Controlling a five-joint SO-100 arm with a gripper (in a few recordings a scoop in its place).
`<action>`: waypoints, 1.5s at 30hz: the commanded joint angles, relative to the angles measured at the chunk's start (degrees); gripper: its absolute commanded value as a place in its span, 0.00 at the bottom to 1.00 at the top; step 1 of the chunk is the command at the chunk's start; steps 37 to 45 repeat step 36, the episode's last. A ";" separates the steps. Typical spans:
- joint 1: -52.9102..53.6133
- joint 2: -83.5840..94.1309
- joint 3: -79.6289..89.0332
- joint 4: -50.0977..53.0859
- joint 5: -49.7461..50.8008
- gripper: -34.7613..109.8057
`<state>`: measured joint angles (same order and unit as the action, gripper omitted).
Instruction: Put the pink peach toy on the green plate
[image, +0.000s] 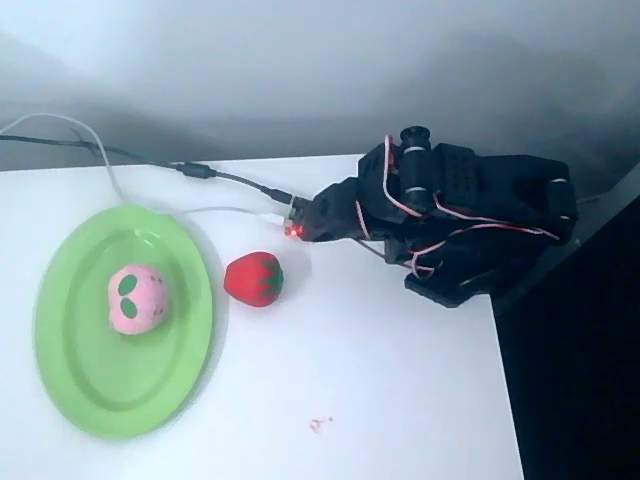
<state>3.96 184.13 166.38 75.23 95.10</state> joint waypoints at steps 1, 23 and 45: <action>0.00 3.52 3.25 1.32 0.70 0.24; -9.49 11.34 21.27 -3.08 5.54 0.24; -9.49 11.51 21.27 -2.02 -2.64 0.24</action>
